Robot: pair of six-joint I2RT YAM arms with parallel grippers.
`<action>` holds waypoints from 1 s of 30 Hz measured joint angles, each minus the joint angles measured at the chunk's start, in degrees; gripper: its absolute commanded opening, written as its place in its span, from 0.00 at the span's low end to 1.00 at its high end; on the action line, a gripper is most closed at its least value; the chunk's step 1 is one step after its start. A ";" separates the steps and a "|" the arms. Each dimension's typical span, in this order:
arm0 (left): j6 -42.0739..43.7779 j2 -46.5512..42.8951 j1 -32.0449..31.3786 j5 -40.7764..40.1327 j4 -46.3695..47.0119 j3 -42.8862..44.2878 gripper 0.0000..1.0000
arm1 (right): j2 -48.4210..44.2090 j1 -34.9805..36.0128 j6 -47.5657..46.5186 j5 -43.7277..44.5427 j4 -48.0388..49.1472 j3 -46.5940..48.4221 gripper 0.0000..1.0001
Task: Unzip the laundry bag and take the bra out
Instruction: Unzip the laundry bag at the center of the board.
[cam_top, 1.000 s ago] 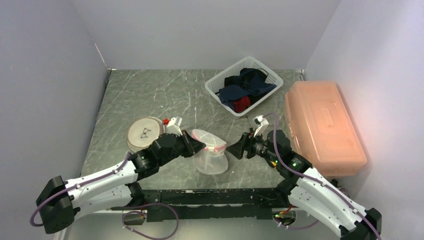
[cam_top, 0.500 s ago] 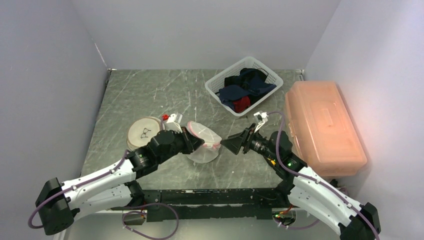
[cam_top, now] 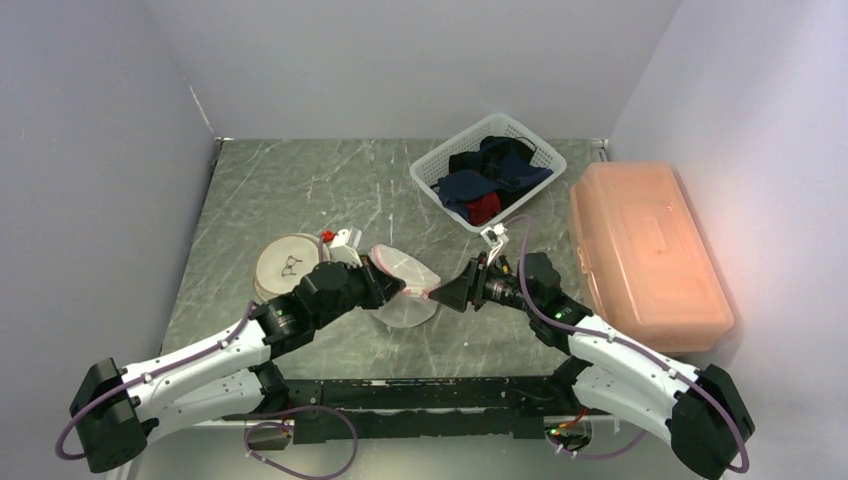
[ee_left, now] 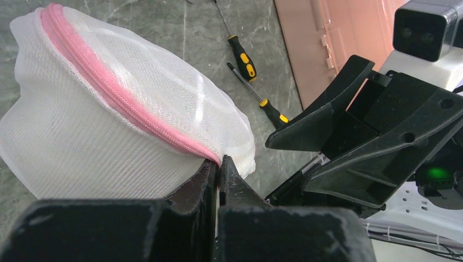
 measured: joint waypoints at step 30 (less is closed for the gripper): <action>-1.55 -0.42 0.04 -0.28 -0.13 -0.79 0.03 | 10.19 1.09 3.48 -4.24 6.32 0.02 0.41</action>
